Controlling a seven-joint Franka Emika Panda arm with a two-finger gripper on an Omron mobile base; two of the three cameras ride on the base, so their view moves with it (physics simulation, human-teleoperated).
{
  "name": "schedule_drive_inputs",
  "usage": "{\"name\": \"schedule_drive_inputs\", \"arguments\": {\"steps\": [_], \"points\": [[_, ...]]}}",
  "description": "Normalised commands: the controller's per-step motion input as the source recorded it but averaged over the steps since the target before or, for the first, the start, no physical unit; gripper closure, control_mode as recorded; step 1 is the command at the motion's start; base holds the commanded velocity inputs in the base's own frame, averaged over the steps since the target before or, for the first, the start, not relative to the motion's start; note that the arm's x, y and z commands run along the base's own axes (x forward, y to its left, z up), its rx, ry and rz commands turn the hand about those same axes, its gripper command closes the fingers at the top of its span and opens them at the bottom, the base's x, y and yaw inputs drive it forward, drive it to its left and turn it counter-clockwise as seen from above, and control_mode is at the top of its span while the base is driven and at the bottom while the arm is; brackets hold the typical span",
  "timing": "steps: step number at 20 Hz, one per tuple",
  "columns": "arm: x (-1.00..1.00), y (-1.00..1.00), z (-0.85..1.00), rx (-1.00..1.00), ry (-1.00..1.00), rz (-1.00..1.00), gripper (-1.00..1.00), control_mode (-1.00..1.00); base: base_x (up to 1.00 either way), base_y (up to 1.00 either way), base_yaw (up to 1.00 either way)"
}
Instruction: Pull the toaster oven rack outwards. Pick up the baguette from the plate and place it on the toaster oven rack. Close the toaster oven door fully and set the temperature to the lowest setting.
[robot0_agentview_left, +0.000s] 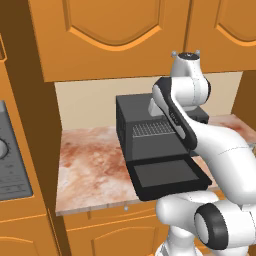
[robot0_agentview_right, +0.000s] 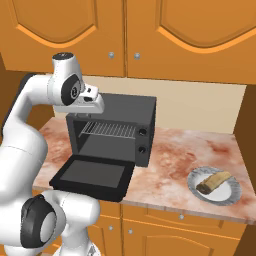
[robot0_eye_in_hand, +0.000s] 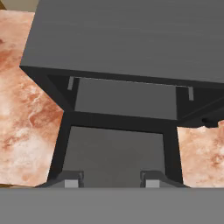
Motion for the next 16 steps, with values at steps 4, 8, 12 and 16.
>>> {"name": "schedule_drive_inputs", "arguments": {"steps": [4,8,12,16], "points": [[-0.03,0.00,0.00,0.00,0.00,0.00,-1.00,-1.00,0.00,0.00,0.00],[0.00,0.02,0.00,0.00,0.00,0.00,-1.00,-1.00,0.00,0.00,0.00],[0.01,-0.02,0.00,0.00,0.00,-0.09,-1.00,-1.00,0.00,0.00,0.00],[0.07,-0.13,0.00,0.02,0.00,-0.20,-1.00,-1.00,0.00,0.00,0.00]]}}
